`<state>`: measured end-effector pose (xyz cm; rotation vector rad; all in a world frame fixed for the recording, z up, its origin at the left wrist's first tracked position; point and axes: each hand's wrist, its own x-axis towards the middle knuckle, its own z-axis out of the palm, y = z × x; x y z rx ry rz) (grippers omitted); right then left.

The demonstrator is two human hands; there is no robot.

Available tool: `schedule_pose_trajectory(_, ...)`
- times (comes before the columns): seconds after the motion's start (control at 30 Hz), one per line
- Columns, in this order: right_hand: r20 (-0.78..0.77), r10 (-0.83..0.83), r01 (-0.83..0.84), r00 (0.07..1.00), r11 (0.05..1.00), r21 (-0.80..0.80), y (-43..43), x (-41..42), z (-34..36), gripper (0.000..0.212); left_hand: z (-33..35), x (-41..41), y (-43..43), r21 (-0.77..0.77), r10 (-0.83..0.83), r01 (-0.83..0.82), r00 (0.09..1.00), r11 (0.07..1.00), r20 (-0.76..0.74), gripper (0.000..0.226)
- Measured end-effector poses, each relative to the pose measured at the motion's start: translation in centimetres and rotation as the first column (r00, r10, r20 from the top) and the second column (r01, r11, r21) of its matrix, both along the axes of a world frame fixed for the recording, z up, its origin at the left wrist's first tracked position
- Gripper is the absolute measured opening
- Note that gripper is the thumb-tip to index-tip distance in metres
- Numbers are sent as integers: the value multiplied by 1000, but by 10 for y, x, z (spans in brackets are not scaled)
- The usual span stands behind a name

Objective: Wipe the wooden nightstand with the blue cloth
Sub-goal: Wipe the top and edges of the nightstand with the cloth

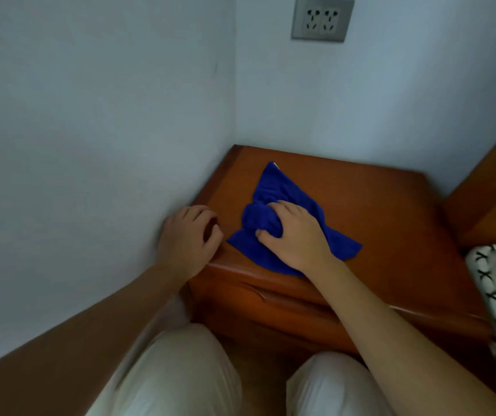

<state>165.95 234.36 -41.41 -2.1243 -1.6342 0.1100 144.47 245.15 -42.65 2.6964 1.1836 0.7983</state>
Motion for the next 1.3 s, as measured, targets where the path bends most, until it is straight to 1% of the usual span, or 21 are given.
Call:
schedule_pose_trajectory(0.1,-1,-43,43,999,999,-9,-34,-9,1,70,-8,-4,-23,-74,6,-8,1000,997,-31,55)
schedule_pose_trajectory(0.2,45,-76,76,996,997,-11,-57,-22,-2,75,-12,-19,-46,-96,-4,9,998,995,60,53)
schedule_pose_trajectory(0.27,78,-80,82,994,996,-20,-59,-27,-1,76,-13,-35,-54,-75,-32,38,997,996,76,50)
schedule_pose_trajectory(0.33,91,-75,79,993,996,-33,-53,-29,0,72,-17,-49,-58,-28,-82,82,997,996,7,52)
schedule_pose_trajectory(0.4,103,-50,55,993,998,-42,-43,-34,2,69,-19,-59,-58,6,-124,126,987,992,-100,57)
schedule_pose_trajectory(0.47,104,-26,31,994,999,-45,-32,-41,2,68,-17,-61,-58,4,-133,135,980,991,-149,59)
schedule_pose_trajectory(0.6,101,23,-18,995,999,-48,-24,-58,4,68,-14,-62,-63,-16,-116,115,979,993,-168,61)
schedule_pose_trajectory(0.77,91,213,-210,973,977,-40,-58,-59,2,70,-16,-67,-69,-18,-93,92,982,996,-162,62)
schedule_pose_trajectory(0.83,68,246,-244,967,969,-25,-69,-49,1,68,-17,-69,-67,3,-98,100,980,995,-173,60)
schedule_pose_trajectory(0.9,27,230,-230,973,973,-11,-70,-38,2,63,-16,-70,-64,6,-106,108,980,994,-167,58)
schedule_pose_trajectory(0.97,-14,189,-188,982,982,19,-59,-34,5,50,-15,-69,-62,-2,-106,107,984,994,-141,55)
schedule_pose_trajectory(1.03,-50,91,-87,995,994,72,-42,-40,8,32,-17,-67,-63,-13,-98,97,991,995,-95,53)
schedule_pose_trajectory(1.07,-57,26,-21,998,996,88,-33,-47,8,30,-20,-66,-65,-25,-87,86,994,996,-67,53)
schedule_pose_trajectory(1.1,-43,-35,39,998,996,85,-25,-55,7,35,-22,-65,-67,-37,-76,74,996,997,-38,53)
schedule_pose_trajectory(1.13,-5,-70,71,998,995,71,-19,-65,3,45,-25,-63,-70,-44,-65,64,998,997,-11,53)
schedule_pose_trajectory(1.17,39,-72,70,997,996,60,-16,-74,-1,54,-28,-62,-71,-46,-57,58,998,997,15,53)
schedule_pose_trajectory(1.23,77,-1,-3,997,998,62,-21,-86,-4,61,-30,-61,-72,-43,-52,54,997,998,49,53)
schedule_pose_trajectory(1.3,64,81,-84,995,995,48,-36,-81,-2,63,-31,-62,-70,-30,-57,59,997,998,61,51)
